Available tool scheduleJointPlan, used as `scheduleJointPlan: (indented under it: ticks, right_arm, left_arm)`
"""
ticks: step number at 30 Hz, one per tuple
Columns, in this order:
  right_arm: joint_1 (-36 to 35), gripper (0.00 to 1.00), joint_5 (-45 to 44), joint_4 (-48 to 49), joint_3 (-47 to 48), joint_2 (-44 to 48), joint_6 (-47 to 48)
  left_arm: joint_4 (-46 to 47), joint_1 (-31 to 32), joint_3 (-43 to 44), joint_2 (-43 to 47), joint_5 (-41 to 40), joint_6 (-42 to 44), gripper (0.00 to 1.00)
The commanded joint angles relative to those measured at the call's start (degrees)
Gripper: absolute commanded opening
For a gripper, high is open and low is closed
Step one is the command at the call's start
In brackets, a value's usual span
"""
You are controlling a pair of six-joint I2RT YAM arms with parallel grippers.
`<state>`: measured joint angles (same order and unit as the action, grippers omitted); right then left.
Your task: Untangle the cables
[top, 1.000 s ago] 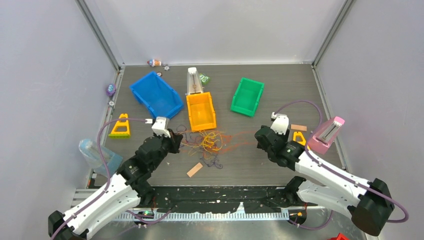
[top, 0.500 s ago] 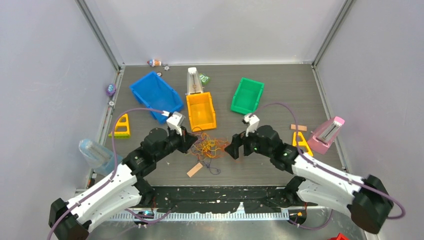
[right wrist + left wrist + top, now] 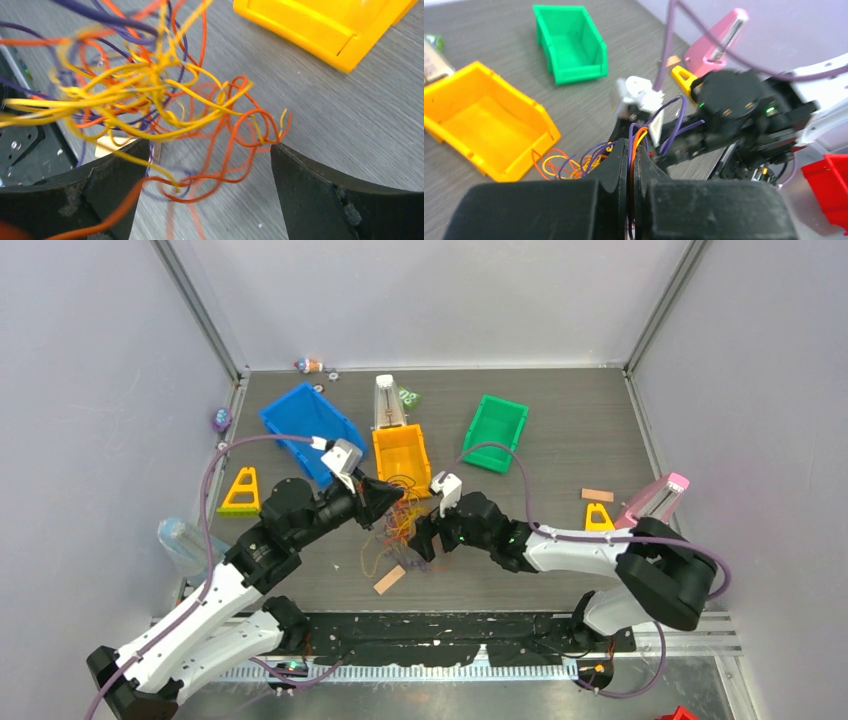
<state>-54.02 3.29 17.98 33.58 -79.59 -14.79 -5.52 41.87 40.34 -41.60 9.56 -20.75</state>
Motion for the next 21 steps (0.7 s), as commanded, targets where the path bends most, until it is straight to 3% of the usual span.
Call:
scheduleJointPlan:
  ticks: [1,3,5,7,9,11,14,19,21]
  right_arm:
    - [-1.9,0.97,-6.4,14.7,1.7,-3.1,-4.5]
    - [-2.1,0.99,-6.8,17.4,1.1,-3.5,-6.2]
    - [-2.1,0.87,-8.9,15.9,1.1,-2.6,-7.2]
    - [-2.1,0.63,-14.6,10.4,1.1,-1.2,-8.5]
    - [-2.1,0.17,-21.8,3.7,0.3,1.0,-10.5]
    - [-1.9,0.07,-31.6,-3.8,-1.0,3.4,-13.7]
    - [-0.3,0.05,-37.7,-14.2,-3.3,7.1,-19.3]
    - [4.0,0.05,-48.0,-31.6,-5.0,14.9,-30.3]
    - [6.8,0.05,-50.3,-38.9,-4.1,17.2,-34.9]
  left_arm:
    - [5.1,-0.6,6.5,-0.4,3.7,-2.8,0.00]
    - [5.2,-1.1,8.9,-1.1,4.8,-4.2,0.00]
    - [5.2,-1.5,11.3,-1.5,5.4,-4.9,0.00]
    - [4.9,-2.2,13.2,-1.5,5.3,-5.5,0.00]
    - [3.9,-3.1,15.2,-1.2,4.7,-5.7,0.00]
    - [2.0,-4.1,17.3,-1.1,3.5,-5.8,0.00]
    - [-1.2,-5.9,20.1,-0.9,0.6,-5.1,0.00]
    - [-11.2,-6.5,21.4,0.8,-18.2,-2.4,0.00]
    - [-14.1,-7.3,20.4,1.7,-22.1,-2.2,0.00]
